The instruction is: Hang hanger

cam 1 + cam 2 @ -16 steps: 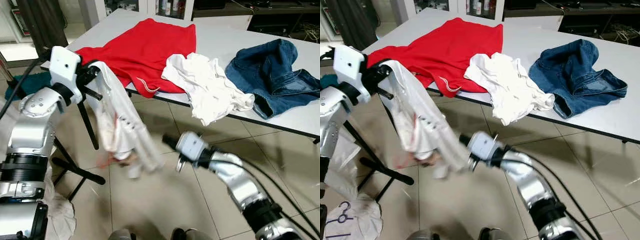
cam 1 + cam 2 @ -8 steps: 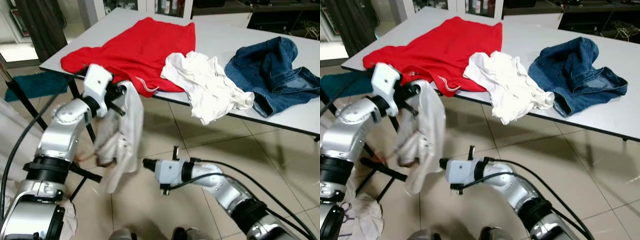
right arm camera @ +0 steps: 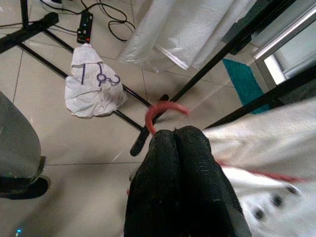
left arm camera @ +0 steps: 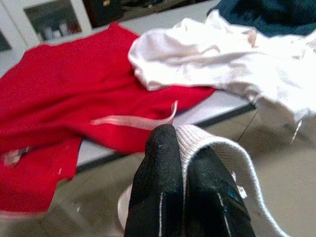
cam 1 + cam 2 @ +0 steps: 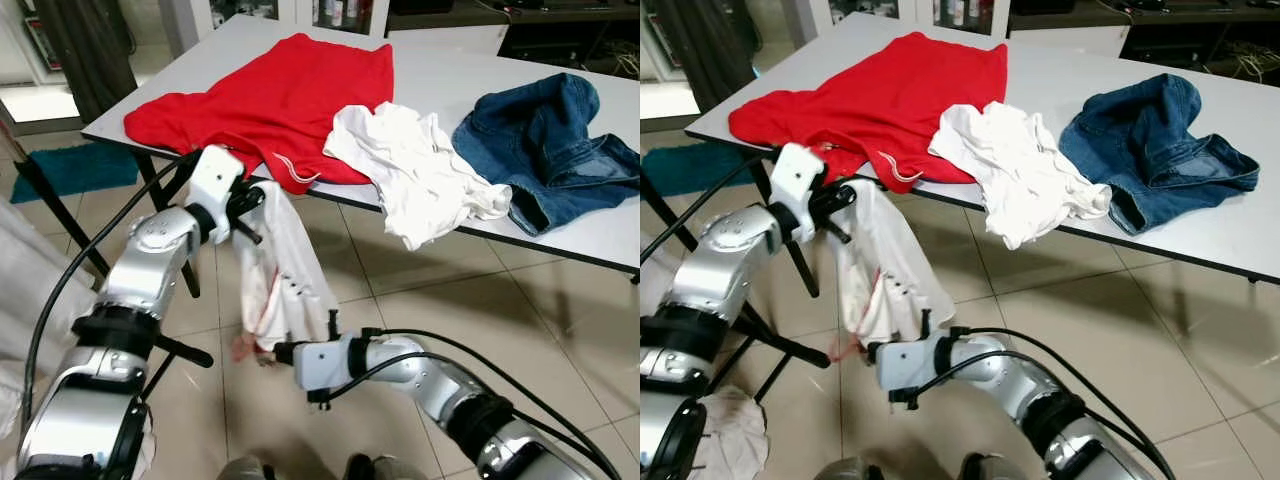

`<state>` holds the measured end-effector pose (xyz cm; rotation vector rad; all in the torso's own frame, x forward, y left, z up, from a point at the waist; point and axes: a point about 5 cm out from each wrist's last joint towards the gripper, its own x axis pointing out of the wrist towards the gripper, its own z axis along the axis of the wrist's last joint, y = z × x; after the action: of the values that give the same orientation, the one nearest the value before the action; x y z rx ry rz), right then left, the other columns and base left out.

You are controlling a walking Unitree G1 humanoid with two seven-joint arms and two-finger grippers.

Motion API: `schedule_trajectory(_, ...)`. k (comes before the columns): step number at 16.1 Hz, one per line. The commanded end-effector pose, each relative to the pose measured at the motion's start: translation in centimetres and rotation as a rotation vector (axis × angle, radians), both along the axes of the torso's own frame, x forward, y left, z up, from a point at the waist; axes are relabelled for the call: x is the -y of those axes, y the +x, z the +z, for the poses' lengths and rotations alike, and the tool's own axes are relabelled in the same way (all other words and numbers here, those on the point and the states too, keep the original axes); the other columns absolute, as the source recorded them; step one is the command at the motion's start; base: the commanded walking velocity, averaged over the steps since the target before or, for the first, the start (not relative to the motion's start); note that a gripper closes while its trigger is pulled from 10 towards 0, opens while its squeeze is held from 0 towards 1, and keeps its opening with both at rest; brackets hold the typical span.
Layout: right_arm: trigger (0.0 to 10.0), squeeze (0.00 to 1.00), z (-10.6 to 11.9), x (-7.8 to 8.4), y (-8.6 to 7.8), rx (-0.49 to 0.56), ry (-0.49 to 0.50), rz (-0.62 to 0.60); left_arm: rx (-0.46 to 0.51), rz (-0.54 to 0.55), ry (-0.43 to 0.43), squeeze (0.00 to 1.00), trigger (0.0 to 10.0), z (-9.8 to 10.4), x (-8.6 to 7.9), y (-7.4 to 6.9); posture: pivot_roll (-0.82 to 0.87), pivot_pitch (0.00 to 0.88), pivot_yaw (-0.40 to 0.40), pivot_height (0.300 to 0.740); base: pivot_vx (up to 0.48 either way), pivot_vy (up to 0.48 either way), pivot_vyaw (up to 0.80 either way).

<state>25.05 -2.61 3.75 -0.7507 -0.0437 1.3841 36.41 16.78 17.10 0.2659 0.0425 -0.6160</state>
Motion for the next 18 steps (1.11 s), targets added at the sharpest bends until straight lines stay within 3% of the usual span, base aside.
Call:
schedule_trajectory(1,10.0,0.0,0.1,-0.3,0.3,0.024,-0.005,0.007,0.048,-0.025,0.0,0.0,10.0,1.3,0.9,0.6,0.07,0.073,0.008,0.74,0.0,0.0,0.0)
schedule_trajectory(5,10.0,0.0,-0.3,-1.2,0.1,0.047,-0.012,0.031,0.065,-0.063,-0.008,0.0,10.0,1.9,2.6,1.2,0.07,0.072,0.013,0.74,0.0,0.0,0.0)
schedule_trajectory(6,10.0,0.86,-0.4,-1.5,0.0,0.047,-0.013,0.028,0.065,-0.073,-0.007,0.0,10.0,1.9,3.0,1.3,0.07,0.07,0.015,0.74,0.0,0.0,0.0)
schedule_trajectory(7,10.0,0.86,-0.5,-1.6,0.0,0.048,-0.013,0.026,0.065,-0.076,-0.006,0.0,10.0,1.9,3.2,1.3,0.07,0.07,0.015,0.74,0.0,0.0,0.0)
schedule_trajectory(8,10.0,1.0,-0.4,-1.8,0.2,0.045,0.005,0.007,0.065,-0.089,-0.003,0.0,10.0,1.8,3.6,1.4,0.07,0.07,0.015,0.74,0.0,0.0,0.0)
schedule_trajectory(13,10.0,0.97,0.2,-1.9,1.6,0.168,-0.003,-0.078,0.063,-0.118,-0.001,0.0,10.0,1.5,4.8,1.5,0.07,0.069,0.015,0.74,0.0,0.0,0.0)
schedule_trajectory(14,10.0,0.29,0.1,-2.0,1.6,0.168,-0.007,-0.076,0.062,-0.126,-0.003,0.0,10.0,1.4,5.1,1.4,0.07,0.067,0.017,0.74,0.0,0.0,0.0)
schedule_trajectory(15,10.0,0.03,0.0,-2.0,1.5,0.167,-0.014,-0.069,0.061,-0.135,-0.006,0.0,10.0,1.4,5.5,1.4,0.07,0.067,0.017,0.74,0.0,0.0,0.0)
schedule_trajectory(18,10.0,0.0,-0.4,-2.2,1.3,0.174,-0.03,-0.058,0.063,-0.154,-0.01,0.0,10.0,1.4,6.1,1.3,0.07,0.064,0.019,0.74,0.0,0.0,0.0)
